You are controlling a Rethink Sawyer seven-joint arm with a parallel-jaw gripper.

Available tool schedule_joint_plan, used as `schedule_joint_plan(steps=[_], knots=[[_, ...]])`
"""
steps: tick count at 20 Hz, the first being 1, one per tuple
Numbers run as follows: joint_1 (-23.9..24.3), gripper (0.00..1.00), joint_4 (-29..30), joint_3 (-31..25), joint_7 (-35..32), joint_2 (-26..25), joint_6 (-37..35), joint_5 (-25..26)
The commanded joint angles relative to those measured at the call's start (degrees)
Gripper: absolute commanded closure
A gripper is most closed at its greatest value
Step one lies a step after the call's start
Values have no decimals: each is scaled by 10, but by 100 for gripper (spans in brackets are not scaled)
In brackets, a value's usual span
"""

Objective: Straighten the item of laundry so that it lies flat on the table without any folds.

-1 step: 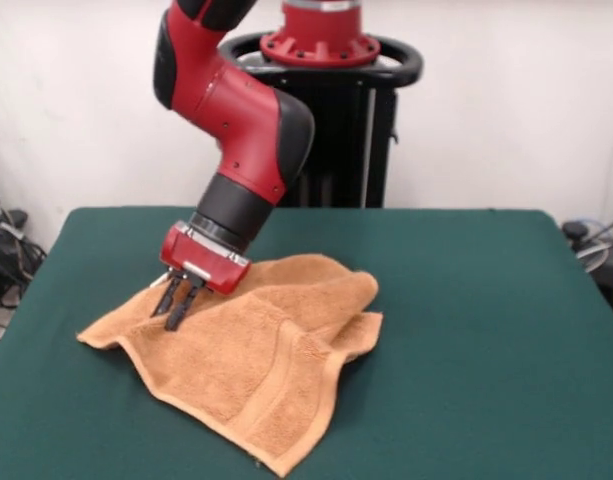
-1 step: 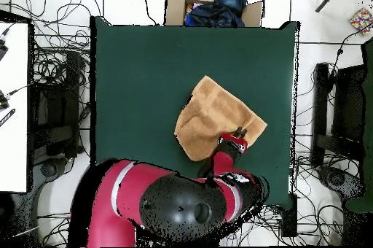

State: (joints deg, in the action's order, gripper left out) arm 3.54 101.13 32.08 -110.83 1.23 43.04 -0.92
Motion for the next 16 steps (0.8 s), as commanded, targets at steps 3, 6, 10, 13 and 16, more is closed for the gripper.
schedule_joint_plan(steps=[3,6,10,13,16], knots=[[4,100,-12,1,-40,-58,-7,-37],[20,100,-24,8,-38,-59,-4,-15],[51,100,-53,18,-24,-43,-21,48],[72,100,-72,16,-22,-45,-23,80],[94,100,-95,11,-21,-51,-22,103]])
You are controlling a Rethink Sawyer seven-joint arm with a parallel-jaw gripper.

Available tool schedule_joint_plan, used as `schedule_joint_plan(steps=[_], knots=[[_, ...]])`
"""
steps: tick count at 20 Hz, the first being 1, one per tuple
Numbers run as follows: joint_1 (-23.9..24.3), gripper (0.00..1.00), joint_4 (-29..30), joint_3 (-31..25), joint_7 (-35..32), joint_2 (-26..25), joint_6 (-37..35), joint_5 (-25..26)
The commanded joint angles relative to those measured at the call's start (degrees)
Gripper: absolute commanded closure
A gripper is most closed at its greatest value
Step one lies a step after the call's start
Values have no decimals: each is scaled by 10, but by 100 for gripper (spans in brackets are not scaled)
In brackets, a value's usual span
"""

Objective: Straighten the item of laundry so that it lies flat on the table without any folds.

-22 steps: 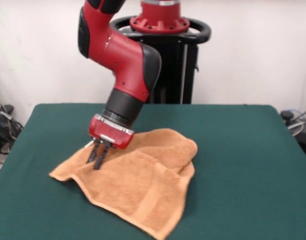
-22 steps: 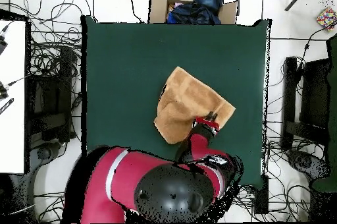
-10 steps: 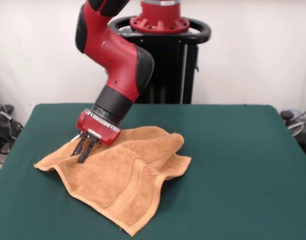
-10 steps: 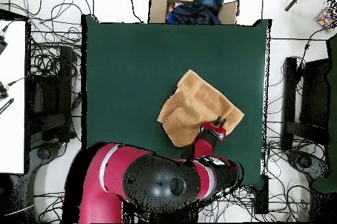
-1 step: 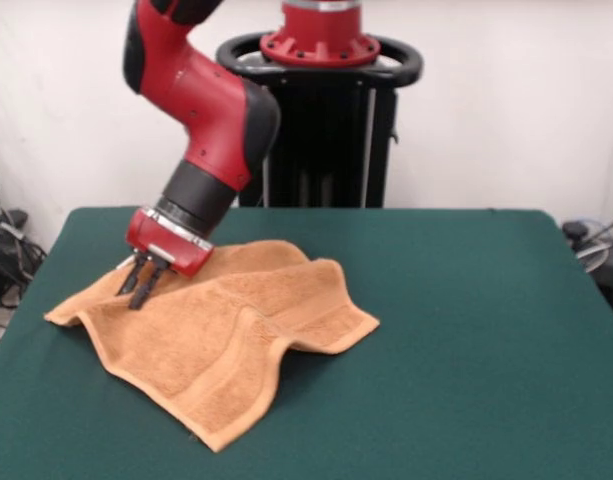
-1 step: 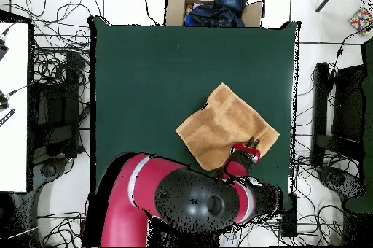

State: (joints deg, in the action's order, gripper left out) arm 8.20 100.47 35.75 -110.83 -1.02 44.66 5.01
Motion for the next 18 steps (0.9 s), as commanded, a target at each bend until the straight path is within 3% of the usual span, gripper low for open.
schedule_joint_plan(steps=[1,8,11,12,16,18], knots=[[55,100,-96,-27,-22,-30,-36,51],[81,100,-132,-47,-27,-47,-33,58],[85,100,-138,-61,-34,-33,-51,93],[87,0,-139,-68,-39,-26,-61,111],[81,0,-114,-97,-60,16,-120,134],[78,0,-87,-121,-70,72,-175,160]])
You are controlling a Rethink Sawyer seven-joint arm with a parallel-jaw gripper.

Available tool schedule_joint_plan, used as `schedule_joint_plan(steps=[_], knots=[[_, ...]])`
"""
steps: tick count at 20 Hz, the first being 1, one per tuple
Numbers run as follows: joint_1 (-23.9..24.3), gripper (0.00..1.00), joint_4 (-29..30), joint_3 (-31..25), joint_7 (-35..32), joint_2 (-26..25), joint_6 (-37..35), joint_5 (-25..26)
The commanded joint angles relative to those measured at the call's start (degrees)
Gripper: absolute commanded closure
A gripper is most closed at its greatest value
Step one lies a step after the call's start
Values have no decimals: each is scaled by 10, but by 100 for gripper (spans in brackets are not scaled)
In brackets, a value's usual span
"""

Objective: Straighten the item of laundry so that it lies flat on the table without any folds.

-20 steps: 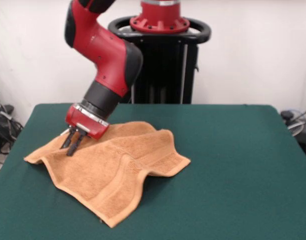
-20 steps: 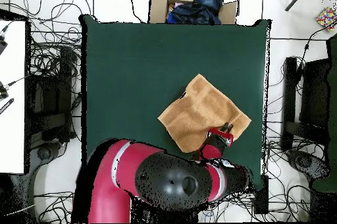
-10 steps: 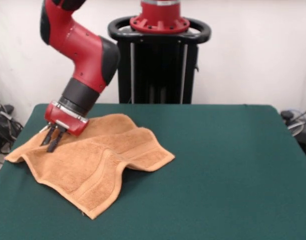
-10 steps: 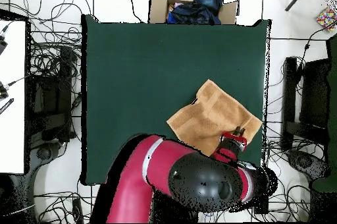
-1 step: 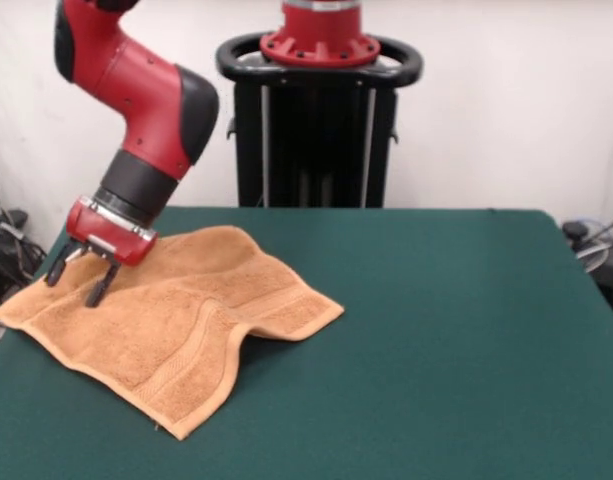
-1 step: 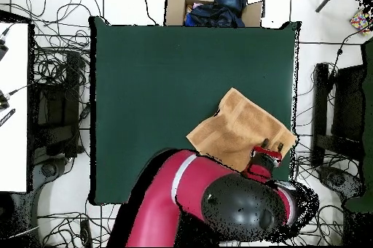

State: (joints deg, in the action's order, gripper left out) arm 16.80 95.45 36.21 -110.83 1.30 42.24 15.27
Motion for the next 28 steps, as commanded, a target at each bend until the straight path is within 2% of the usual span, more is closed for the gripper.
schedule_joint_plan(steps=[1,6,9,12,14,20,22,26,28], knots=[[-12,0,-23,-134,-73,77,-177,66],[29,0,49,-230,-77,213,-313,115],[64,0,80,-291,-74,246,-359,112],[88,0,86,-337,-83,227,-356,99],[83,0,82,-342,-91,204,-348,81],[56,0,68,-343,-127,128,-296,31],[30,0,57,-323,-129,104,-280,10],[66,0,29,-369,-100,50,-295,35],[66,0,20,-371,-91,38,-289,45]])
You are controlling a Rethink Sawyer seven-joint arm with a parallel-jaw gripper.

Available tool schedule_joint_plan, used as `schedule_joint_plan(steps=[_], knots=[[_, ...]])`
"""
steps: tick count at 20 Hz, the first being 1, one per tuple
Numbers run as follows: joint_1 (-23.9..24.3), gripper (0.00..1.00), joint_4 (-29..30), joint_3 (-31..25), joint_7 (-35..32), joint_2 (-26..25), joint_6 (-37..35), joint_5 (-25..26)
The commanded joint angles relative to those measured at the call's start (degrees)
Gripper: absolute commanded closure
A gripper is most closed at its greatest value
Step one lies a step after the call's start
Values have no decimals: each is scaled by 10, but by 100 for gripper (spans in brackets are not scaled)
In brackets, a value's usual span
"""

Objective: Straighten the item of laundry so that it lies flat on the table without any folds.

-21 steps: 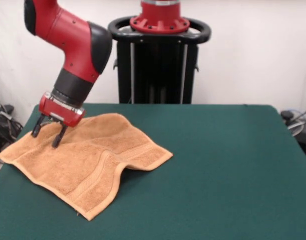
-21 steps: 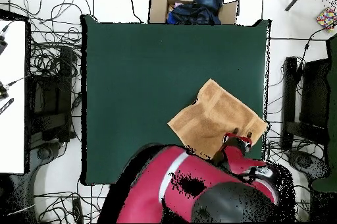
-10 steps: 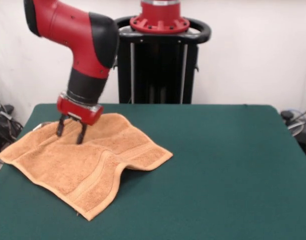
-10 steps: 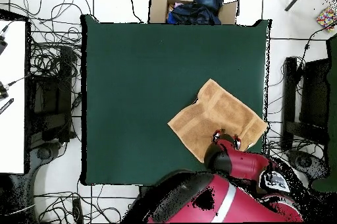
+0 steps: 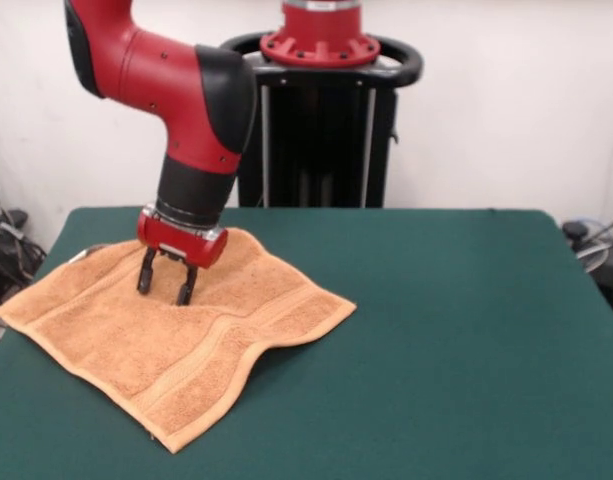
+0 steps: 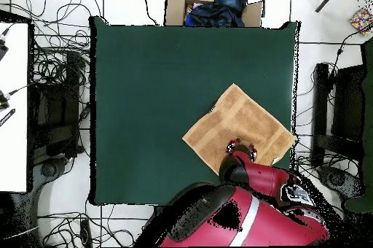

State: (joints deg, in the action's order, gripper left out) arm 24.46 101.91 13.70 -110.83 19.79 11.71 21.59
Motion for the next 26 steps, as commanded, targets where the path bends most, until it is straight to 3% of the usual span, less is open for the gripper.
schedule_joint_plan(steps=[1,6,9,15,19,26], knots=[[-7,0,-47,-149,-89,-152,19,-13],[-2,0,-56,-168,-98,-167,41,-11],[2,0,-45,-189,-134,-178,52,-42],[104,0,-20,-301,-156,-225,7,-37],[129,0,-12,-335,-164,-250,16,-38],[109,0,38,-337,-215,-241,-8,-156]])
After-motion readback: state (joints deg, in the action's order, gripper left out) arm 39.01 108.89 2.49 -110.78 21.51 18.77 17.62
